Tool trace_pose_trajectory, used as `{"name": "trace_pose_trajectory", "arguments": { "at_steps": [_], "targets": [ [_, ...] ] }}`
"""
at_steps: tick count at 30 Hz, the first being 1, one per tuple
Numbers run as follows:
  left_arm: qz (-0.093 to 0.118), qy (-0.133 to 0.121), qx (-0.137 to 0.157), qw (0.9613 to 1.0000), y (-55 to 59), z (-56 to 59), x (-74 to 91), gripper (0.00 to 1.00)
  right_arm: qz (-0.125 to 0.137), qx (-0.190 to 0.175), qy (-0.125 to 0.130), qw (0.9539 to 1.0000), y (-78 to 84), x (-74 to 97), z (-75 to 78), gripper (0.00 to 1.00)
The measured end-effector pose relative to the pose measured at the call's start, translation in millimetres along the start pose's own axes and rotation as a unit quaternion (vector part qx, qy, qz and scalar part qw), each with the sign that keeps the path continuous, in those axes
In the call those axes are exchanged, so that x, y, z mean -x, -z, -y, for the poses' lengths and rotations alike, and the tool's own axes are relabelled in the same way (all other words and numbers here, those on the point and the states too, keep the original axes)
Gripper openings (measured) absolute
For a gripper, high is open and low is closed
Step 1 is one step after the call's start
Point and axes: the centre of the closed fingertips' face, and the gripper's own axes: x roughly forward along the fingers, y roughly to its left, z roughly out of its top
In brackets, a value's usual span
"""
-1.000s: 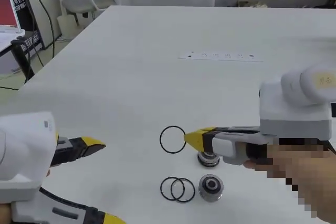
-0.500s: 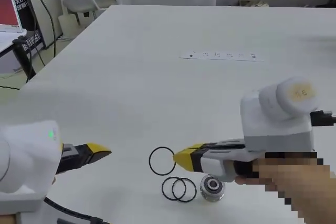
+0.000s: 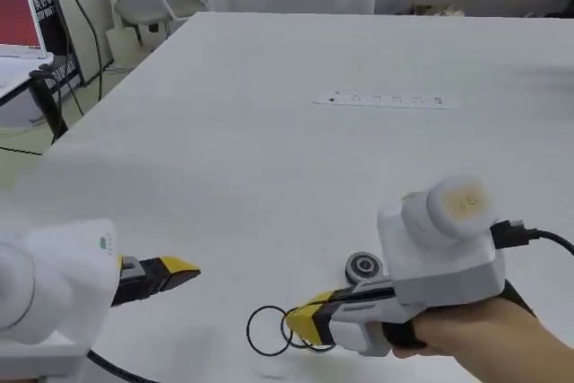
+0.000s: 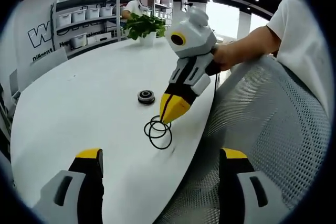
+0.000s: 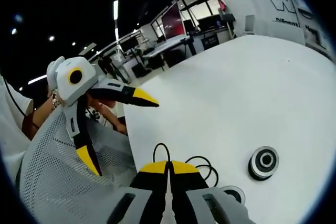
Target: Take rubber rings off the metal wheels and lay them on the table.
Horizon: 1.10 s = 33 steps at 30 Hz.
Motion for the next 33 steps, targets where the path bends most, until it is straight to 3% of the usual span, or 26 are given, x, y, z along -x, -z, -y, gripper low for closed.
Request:
{"name": "trace_pose_trajectory", "arguments": {
  "at_steps": [7, 33],
  "targets": [
    [-0.003, 0.004, 0.008, 1.0, 1.9, 1.6, -0.8, 0.9, -0.021, 0.01, 0.002, 0.9997, 10.9, -4.3, 1.8, 0.0],
    [-0.005, 0.009, 0.017, 0.9998, 4.0, 3.5, -2.0, 0.89, -0.056, 0.042, 0.019, 0.9974, 29.5, -9.7, 13.1, 0.0]
  ]
}}
